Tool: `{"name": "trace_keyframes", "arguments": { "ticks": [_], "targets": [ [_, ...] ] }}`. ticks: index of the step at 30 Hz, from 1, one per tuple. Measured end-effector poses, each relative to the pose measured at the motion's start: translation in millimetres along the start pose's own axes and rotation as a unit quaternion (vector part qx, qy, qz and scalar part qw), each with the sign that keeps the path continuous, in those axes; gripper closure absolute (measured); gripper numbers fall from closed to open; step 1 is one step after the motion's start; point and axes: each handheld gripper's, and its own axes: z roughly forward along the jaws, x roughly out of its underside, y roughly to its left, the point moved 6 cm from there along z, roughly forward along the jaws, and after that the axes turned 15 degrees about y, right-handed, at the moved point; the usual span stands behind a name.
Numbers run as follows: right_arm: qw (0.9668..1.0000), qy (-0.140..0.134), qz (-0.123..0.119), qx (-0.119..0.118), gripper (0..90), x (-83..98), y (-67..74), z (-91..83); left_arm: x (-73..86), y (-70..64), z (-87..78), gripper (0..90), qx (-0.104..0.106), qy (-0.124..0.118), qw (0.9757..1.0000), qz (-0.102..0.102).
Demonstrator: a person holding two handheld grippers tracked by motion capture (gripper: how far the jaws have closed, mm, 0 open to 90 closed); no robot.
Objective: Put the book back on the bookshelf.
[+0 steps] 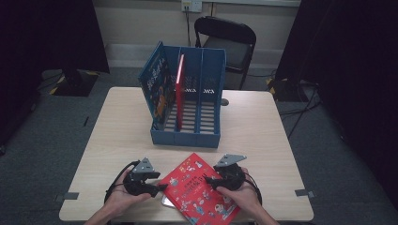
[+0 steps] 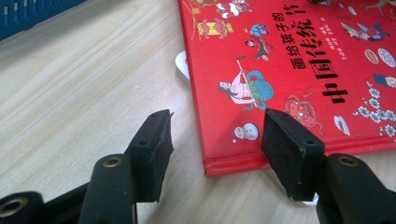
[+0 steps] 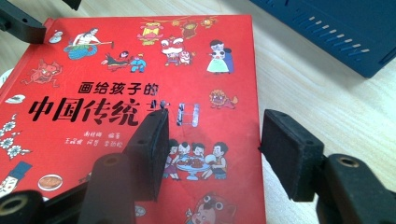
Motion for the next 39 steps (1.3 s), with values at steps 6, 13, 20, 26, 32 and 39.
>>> {"name": "trace_keyframes", "arguments": {
  "ticks": [6,13,20,26,32,39],
  "targets": [
    [1.0,0.0,0.001,-0.001,42.2,1.7,-0.3,-0.6,-1.5,-0.2,1.2,38.2,-0.014,-0.007,0.9998,0.015],
    [1.0,-0.001,0.0,-0.001,42.0,1.9,-0.2,-0.3,-6.4,-1.7,1.8,46.5,-0.007,-0.002,0.9998,0.02],
    [1.0,0.0,0.002,-0.004,41.8,3.0,-0.7,-0.7,1.7,0.8,-0.8,44.8,0.001,0.007,0.9999,0.016],
    [1.0,0.0,0.003,-0.002,40.2,2.8,-0.4,-0.5,-0.8,1.9,1.2,43.0,-0.011,-0.001,0.9998,0.014],
    [0.9999,-0.003,0.012,0.007,37.1,3.3,-4.7,-2.1,-14.0,9.8,8.2,42.9,-0.028,-0.014,0.9995,0.004],
    [0.9996,-0.001,0.024,0.017,34.3,6.7,-9.9,-2.7,-24.6,13.9,13.5,42.5,-0.041,-0.027,0.9988,-0.008]
  ]
}}
